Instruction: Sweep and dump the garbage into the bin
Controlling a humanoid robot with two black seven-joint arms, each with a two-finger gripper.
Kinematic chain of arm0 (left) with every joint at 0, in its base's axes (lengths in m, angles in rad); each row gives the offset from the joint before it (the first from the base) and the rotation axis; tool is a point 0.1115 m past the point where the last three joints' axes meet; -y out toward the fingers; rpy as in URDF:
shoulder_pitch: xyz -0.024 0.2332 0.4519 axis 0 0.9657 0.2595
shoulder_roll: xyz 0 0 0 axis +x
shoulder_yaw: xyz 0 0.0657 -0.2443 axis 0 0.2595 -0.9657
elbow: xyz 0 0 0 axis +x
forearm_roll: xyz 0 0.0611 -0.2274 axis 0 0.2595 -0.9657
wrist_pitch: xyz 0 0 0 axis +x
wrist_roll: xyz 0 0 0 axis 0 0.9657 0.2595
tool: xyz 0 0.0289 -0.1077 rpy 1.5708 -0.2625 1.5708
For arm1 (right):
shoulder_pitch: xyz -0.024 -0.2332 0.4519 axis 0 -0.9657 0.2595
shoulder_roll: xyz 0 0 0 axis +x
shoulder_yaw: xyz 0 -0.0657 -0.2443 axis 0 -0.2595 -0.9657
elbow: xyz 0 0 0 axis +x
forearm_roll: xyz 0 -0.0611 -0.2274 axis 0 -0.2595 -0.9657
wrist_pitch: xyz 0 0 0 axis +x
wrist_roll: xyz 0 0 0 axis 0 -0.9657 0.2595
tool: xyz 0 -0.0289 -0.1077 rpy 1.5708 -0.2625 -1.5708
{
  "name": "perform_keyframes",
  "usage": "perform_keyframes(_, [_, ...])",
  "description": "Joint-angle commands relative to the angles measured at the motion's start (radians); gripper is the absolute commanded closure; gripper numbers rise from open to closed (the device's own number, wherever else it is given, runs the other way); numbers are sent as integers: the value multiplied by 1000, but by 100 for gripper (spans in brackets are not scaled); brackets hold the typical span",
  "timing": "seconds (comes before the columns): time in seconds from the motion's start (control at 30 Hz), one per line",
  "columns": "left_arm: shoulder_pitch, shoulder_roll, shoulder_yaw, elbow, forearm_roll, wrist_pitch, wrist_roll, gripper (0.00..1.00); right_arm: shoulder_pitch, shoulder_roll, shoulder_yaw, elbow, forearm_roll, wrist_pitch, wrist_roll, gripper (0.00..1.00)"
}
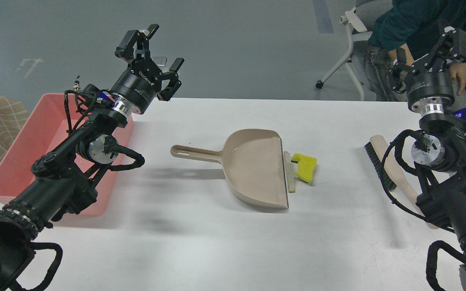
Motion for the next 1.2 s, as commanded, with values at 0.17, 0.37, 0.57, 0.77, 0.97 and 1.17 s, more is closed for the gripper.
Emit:
perform_keyframes(0.17, [-1, -3, 2, 1, -1, 0, 3, 2, -15, 1, 3, -2, 0, 7, 1, 0])
perform_keyframes(0.37, [-5, 7, -11, 1, -5, 14, -1, 2, 2, -10, 2, -3, 0, 9, 1, 0])
perform_keyframes(0.57, [-17, 17, -20, 1, -17, 43, -3, 2, 13, -12, 3, -5, 0, 7, -4, 0])
perform_keyframes(0.77, [-28, 46, -25, 4, -17, 48, 0, 2, 25, -13, 2, -14, 0, -7, -3, 0])
perform_keyframes(0.97, [-53, 44, -25, 61, -17, 48, -5, 2, 68, -29, -6, -26, -2, -14, -4, 0])
perform_keyframes(1.17, [-99, 32, -22, 159, -16, 60, 6, 2, 70, -29, -6, -80, 0, -45, -4, 0])
